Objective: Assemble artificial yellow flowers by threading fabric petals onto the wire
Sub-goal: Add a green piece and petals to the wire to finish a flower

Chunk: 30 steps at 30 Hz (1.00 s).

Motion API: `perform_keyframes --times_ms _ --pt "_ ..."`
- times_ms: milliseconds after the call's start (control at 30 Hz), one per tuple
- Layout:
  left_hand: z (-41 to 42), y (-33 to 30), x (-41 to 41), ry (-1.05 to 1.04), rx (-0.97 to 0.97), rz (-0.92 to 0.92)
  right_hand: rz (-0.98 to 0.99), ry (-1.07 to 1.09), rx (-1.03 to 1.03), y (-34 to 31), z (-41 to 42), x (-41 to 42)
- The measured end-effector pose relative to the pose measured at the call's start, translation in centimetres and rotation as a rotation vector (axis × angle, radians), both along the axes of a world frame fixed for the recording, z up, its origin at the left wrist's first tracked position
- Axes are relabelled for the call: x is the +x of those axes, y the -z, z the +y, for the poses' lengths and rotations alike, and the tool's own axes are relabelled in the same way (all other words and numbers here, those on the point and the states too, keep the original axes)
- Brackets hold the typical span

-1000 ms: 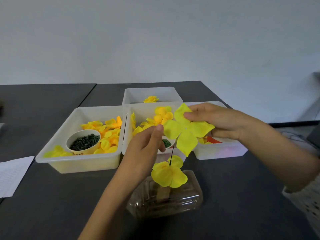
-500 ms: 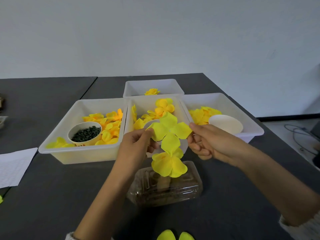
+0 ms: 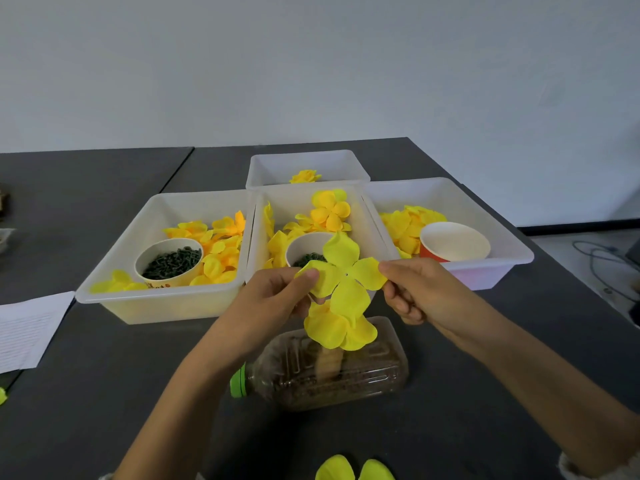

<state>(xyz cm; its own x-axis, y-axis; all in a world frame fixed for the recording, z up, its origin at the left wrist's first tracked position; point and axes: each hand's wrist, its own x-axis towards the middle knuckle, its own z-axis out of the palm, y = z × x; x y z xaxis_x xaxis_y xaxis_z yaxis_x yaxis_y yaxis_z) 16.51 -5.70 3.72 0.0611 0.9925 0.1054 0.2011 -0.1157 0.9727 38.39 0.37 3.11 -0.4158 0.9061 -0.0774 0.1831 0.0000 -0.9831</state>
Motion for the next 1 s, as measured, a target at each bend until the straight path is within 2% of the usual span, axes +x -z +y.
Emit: perform_keyframes --times_ms 233,400,633,867,1000 --pt "0.4 0.7 -0.6 -0.019 0.074 0.117 -0.007 -0.007 0.002 0.1 0.0 -0.3" --pt "1.1 0.8 -0.3 -0.067 0.130 0.096 0.044 0.024 -0.004 0.2 0.6 -0.1" --pt "1.9 2.0 -0.3 -0.026 0.082 0.139 -0.058 0.018 -0.017 0.9 0.5 0.3" --pt "1.6 1.5 -0.2 -0.040 0.115 0.016 0.048 0.008 0.026 0.8 0.9 0.3" --pt "2.0 1.1 -0.1 -0.071 0.123 0.023 0.048 0.036 0.022 0.4 1.4 0.2"
